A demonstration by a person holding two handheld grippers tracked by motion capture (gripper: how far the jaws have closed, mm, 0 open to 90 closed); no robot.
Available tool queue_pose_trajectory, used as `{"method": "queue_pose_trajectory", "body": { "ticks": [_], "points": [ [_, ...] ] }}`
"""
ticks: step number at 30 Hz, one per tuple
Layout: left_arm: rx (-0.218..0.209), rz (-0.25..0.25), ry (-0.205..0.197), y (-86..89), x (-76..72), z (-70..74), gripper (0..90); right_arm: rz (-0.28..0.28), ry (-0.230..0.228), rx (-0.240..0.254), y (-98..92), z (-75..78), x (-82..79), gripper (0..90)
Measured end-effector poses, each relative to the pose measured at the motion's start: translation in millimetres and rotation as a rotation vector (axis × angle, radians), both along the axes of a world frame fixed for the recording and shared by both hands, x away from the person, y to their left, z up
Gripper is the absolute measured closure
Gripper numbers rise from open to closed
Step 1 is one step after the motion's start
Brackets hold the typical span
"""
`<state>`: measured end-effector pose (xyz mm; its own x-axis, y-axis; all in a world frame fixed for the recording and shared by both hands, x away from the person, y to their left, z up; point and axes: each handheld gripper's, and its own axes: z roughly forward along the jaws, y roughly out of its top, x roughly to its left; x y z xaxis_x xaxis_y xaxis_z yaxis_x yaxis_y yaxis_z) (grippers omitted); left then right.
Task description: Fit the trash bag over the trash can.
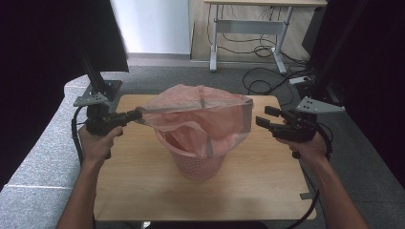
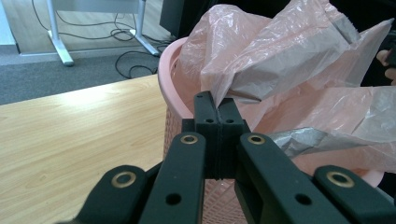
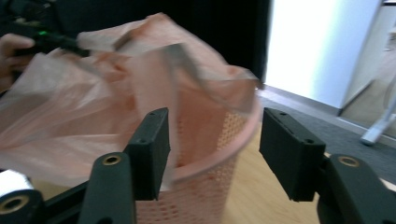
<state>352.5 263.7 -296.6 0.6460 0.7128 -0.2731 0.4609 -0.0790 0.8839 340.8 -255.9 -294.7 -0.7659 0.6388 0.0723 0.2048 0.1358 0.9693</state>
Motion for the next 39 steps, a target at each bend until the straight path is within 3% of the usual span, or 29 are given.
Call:
{"method": "queue_pose_trajectory", "body": {
  "ticks": [9,11,13,14,15,16,19,23,31,34,39],
  "points": [
    [0.0,-0.004,0.0,-3.7,0.4,-2.9,89.8,0.068,0.013,-0.021,33.0,-10.5,2.0,40.5],
    [-0.003,-0.003,-0.002,-3.1,0.8,-3.9,89.8,0.069,-0.012,-0.04,39.3,-12.2,2.0,47.2],
    [-0.009,0.003,-0.005,-1.6,0.4,-4.9,89.8,0.03,-0.068,-0.091,45.5,-13.1,0.0,58.4],
    [-0.013,0.006,-0.006,-0.1,0.2,-5.5,89.8,0.018,-0.078,-0.102,47.0,-13.2,-0.4,64.1],
    [-0.017,0.007,-0.005,1.3,0.2,-6.2,89.8,-0.001,-0.077,-0.117,47.5,-13.4,0.4,75.5],
    [-0.02,0.009,-0.004,2.6,0.1,-6.9,89.8,-0.001,-0.077,-0.117,47.5,-13.4,0.4,75.5],
    [-0.028,0.016,-0.003,6.9,-1.0,-8.6,89.8,0.0,-0.05,-0.123,44.2,-14.3,2.2,88.7],
    [-0.027,0.017,-0.002,16.6,-3.3,-6.1,89.8,0.017,-0.026,-0.109,33.0,-11.8,0.5,88.9],
    [-0.084,0.009,-0.011,38.5,-14.0,5.2,89.9,0.022,0.008,-0.068,-0.3,-0.6,-15.2,88.9],
    [-0.078,0.008,0.014,40.1,-14.2,-0.9,89.8,0.013,0.063,-0.08,-10.0,-12.2,-13.8,88.8],
    [-0.078,0.007,0.063,41.1,-7.2,-20.8,89.8,0.014,0.138,-0.092,-13.0,-49.9,-6.8,88.4]
  ]
}}
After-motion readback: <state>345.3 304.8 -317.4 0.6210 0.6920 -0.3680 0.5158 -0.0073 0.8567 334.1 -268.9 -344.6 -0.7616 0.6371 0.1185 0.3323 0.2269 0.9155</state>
